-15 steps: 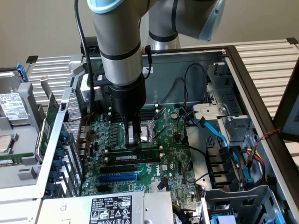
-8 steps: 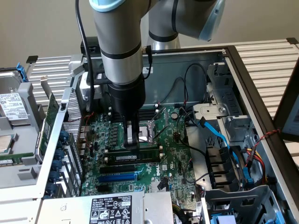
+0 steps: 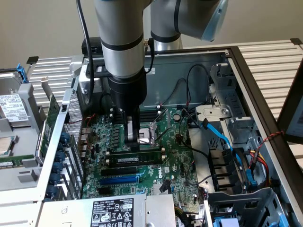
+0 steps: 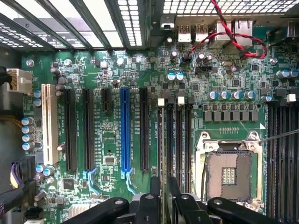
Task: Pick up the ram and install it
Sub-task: 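Press down the ram until it locks into place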
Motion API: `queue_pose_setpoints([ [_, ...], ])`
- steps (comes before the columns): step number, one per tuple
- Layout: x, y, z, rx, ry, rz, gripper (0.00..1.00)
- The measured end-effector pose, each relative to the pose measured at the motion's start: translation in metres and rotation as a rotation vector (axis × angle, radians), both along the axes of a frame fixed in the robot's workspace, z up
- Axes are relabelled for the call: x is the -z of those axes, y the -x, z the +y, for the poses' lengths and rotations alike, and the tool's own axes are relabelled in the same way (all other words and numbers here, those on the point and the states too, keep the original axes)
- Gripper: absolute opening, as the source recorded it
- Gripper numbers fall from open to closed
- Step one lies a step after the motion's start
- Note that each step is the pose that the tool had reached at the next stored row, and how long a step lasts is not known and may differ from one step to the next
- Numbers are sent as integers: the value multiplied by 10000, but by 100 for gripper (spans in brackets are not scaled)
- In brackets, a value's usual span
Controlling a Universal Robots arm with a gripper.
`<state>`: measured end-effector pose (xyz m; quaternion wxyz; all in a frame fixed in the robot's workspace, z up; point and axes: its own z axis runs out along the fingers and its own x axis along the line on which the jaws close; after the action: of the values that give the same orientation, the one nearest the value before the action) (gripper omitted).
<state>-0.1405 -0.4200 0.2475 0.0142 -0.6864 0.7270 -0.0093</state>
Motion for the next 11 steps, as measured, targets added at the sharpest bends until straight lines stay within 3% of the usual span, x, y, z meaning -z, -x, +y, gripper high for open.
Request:
queue_pose_setpoints([
  [4,-22,-2,-3,-2,-2,45,22],
  [11,-46,-9,-4,-1,-1,381,22],
])
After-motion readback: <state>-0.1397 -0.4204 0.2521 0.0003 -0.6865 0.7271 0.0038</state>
